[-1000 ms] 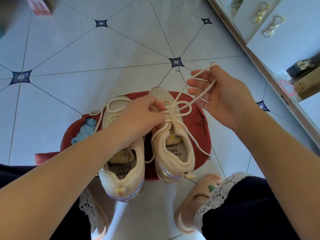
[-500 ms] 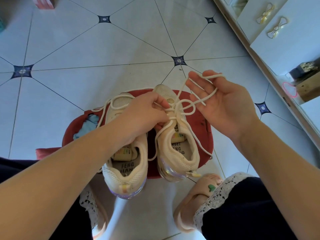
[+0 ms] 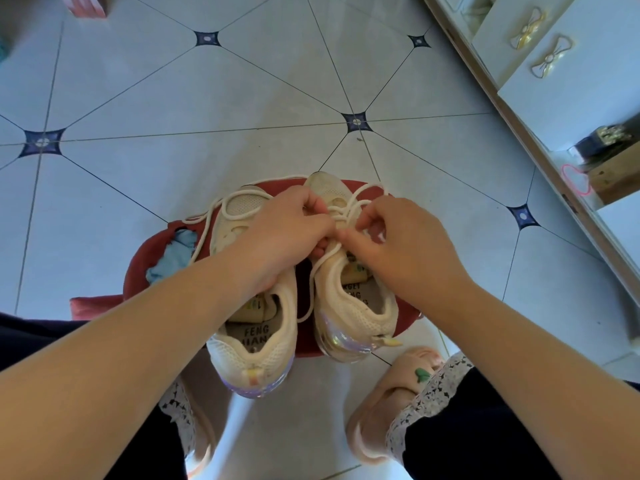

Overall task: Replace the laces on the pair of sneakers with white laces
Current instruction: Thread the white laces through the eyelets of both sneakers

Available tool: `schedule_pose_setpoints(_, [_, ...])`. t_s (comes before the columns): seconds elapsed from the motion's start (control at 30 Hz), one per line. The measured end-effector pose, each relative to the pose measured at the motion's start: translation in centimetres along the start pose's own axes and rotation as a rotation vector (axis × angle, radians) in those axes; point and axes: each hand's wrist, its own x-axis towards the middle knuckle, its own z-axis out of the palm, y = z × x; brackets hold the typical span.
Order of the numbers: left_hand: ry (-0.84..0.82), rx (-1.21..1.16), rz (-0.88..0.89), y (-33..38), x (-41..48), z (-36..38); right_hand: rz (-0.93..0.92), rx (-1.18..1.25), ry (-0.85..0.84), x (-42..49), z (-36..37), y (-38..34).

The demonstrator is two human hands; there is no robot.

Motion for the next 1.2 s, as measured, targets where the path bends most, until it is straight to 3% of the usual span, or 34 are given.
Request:
schedule_pose_setpoints(0.1, [0.001,0.013,0.009,0.0,0.0,0.0,0.061,0.082,-0.049,0.1,0.2,0.5])
schedule_pose_setpoints(0.3, [-0.046,-0.161,-0.028,-0.1,-0.4,-0.9,0.009,0.079,-0.001,-0.2,0.4,0.1])
schedule_pose_setpoints(0.57, [-0.001,0.564,0.143,1.0,-0.5,-0.6,-0.028,0.107,0.007,-0.3,0.6,0.3])
schedule_pose_setpoints(0.63, [-0.039,0.500,0.069,1.3,-0.3,-1.0,-0.034,0.102,-0.002,-0.3,0.6,0.3])
schedule_pose_setpoints(0.73, [-0.097,0.191,-0.089,1.3,-0.3,-1.3,-0.022,0.085,0.000,-0.2,0.6,0.4])
schedule_pose_setpoints(0.83, [-0.130,-0.029,-0.097,1.0,-0.5,-1.7,0.011,0.117,0.005,-0.2,0.5,0.5])
schedule_pose_setpoints(0.9, [-0.103,0.071,-0.034,0.8,-0.7,-1.8,0.009,0.128,0.005,-0.2,0.6,0.5])
schedule_pose_setpoints(1.0, [-0.043,0.450,0.047,1.0,-0.7,-1.2,-0.019,0.128,0.001,-0.2,0.7,0.2])
schedule_pose_setpoints(1.07, [-0.024,0.572,0.091,1.3,-0.4,-0.7,-0.044,0.093,-0.002,-0.2,0.7,0.2])
schedule_pose_setpoints(1.13, [-0.048,0.527,0.089,1.5,-0.3,-0.6,-0.046,0.089,0.002,-0.2,0.7,0.3])
schedule_pose_setpoints(1.2, [-0.057,0.327,0.014,1.6,-0.4,-0.7,-0.042,0.100,0.000,-0.2,0.6,0.4])
